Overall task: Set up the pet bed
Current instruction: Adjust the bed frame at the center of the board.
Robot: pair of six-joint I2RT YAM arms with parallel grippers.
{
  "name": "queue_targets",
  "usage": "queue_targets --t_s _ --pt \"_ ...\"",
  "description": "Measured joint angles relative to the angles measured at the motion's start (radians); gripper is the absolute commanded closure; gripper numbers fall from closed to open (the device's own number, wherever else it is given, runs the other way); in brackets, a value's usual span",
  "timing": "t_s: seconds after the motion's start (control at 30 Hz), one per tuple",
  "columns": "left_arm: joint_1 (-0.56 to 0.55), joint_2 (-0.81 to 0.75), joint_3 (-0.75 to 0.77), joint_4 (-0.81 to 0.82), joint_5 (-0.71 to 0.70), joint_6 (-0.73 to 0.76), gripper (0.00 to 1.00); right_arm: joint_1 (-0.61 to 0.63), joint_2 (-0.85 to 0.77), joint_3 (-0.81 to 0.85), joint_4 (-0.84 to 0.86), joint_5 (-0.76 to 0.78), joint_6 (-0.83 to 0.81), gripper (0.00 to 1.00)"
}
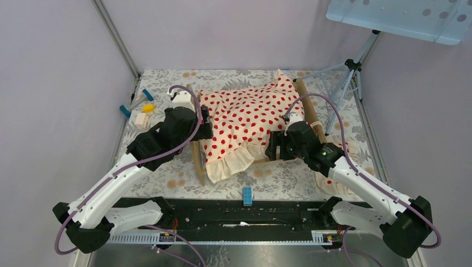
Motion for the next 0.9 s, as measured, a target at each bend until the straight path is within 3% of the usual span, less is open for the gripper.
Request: queue_targets --t_s 0.07,0.27,0.37,0.53,0.57,0.67,0.77,0.9 --pt "-0.012 0.005 0.001 -0.005 -0.065 -0.024 0.31 0.000 0.000 0.000 0.003 0.021 0.004 0.19" --pt "0.014 0.094 0.004 -0.102 -0.174 -0.040 0.47 0.000 -0.013 0.000 0.009 0.046 0.009 0.18" --pt "0.115 0.141 0.002 -0.104 -0.149 -0.010 0.55 0.000 -0.026 0.000 0.008 0.048 0.010 0.18" --pt "0.357 0.156 -0.004 -0.018 0.038 0.079 0.73 0.000 -0.035 0.000 0.008 0.048 0.010 0.18" --pt "0.413 0.165 -0.003 0.002 0.066 0.104 0.71 0.000 -0.035 0.000 0.008 0.047 0.010 0.18" --pt "0.535 0.228 0.041 0.029 0.106 0.183 0.41 0.000 -0.035 0.002 0.008 0.044 0.009 0.17" --pt "0.583 0.329 0.134 0.042 0.117 0.246 0.21 0.001 -0.035 0.010 0.008 0.037 0.007 0.17" --pt "0.579 0.396 0.257 0.030 0.116 0.293 0.14 0.001 -0.034 0.034 0.008 0.027 0.002 0.16"
